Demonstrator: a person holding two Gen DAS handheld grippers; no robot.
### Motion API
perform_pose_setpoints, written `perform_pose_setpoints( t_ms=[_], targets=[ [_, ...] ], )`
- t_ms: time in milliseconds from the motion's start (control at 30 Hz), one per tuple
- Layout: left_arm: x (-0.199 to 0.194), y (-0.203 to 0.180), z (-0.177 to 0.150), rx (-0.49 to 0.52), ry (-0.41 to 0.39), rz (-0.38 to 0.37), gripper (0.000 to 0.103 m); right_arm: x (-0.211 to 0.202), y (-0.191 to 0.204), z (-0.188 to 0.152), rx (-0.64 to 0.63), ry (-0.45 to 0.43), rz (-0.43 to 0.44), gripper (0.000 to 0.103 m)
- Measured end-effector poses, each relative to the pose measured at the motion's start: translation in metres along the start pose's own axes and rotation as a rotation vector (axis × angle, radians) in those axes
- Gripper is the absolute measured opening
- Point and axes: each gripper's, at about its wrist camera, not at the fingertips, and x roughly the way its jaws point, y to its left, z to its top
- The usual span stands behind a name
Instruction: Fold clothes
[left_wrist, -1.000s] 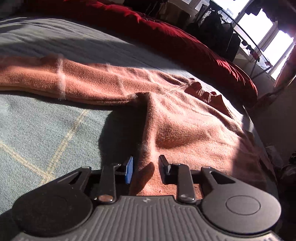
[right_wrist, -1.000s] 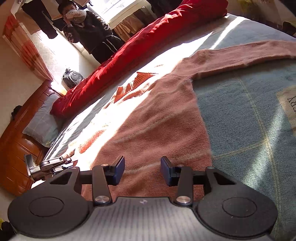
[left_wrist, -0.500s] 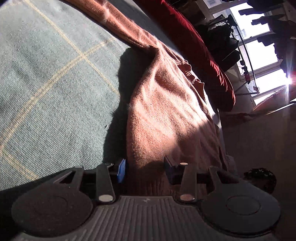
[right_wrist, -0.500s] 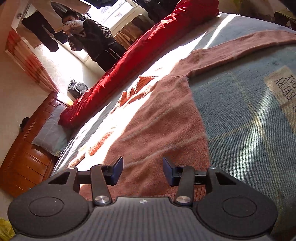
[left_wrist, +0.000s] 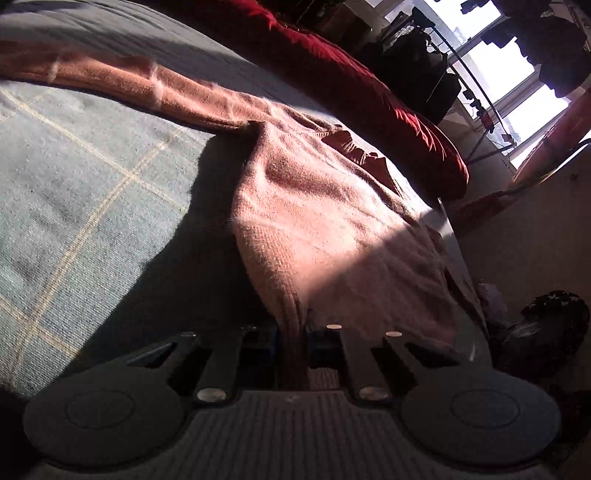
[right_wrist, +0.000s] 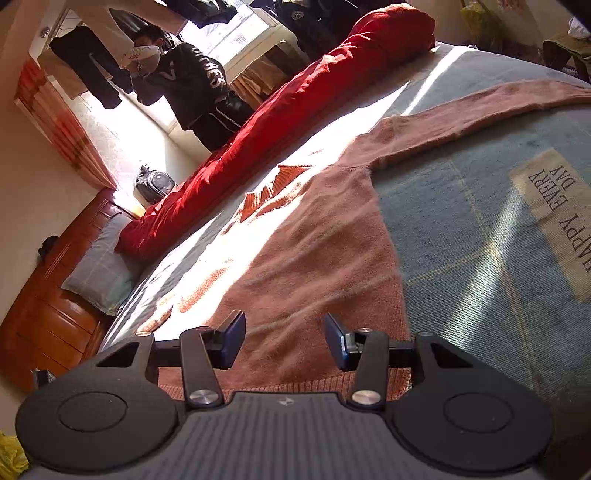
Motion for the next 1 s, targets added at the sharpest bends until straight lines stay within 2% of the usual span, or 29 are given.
perform_pose_setpoints(
  t_ms=[100, 200, 267, 400, 500, 567, 700, 867, 967, 1000],
  targets=[
    [0.004, 0.006, -0.003, 0.02, 0.037, 0.085, 0.015, 0.002, -0.003, 0.001, -0.007, 0.004, -0.038, 0.052],
    [0.0, 0.013, -0.004, 0.039, 0.041, 0.136, 0.017, 0.005, -0.008, 0.002, -0.02, 0.007, -0.072, 0.052],
    [-0.008, 0.006, -0.001, 0.08, 0.014, 0.144, 0.017, 0.011, -0.012, 0.008, -0.033, 0.016, -0.094, 0.052],
    [-0.019, -0.025, 0.015, 0.228, -0.083, 0.211, 0.017, 0.025, -0.023, 0.029, -0.055, 0.002, -0.123, 0.052],
    [-0.017, -0.051, 0.034, 0.312, -0.126, 0.192, 0.026, 0.042, -0.038, 0.053, -0.023, -0.006, -0.094, 0.052],
    [-0.003, -0.064, 0.044, 0.336, -0.112, 0.16, 0.03, 0.056, -0.049, 0.07, 0.005, -0.004, -0.068, 0.052],
    [0.047, -0.084, 0.06, 0.378, -0.059, 0.125, 0.03, 0.097, -0.069, 0.104, 0.062, 0.019, -0.045, 0.052],
    [0.111, -0.084, 0.08, 0.329, 0.002, 0.072, 0.03, 0.16, -0.094, 0.14, 0.152, 0.06, -0.03, 0.052],
    [0.146, -0.08, 0.091, 0.288, 0.03, 0.035, 0.03, 0.193, -0.102, 0.148, 0.183, 0.081, -0.024, 0.051],
    [0.156, -0.078, 0.095, 0.274, 0.038, 0.026, 0.03, 0.2, -0.102, 0.15, 0.181, 0.082, -0.019, 0.039]
  ],
)
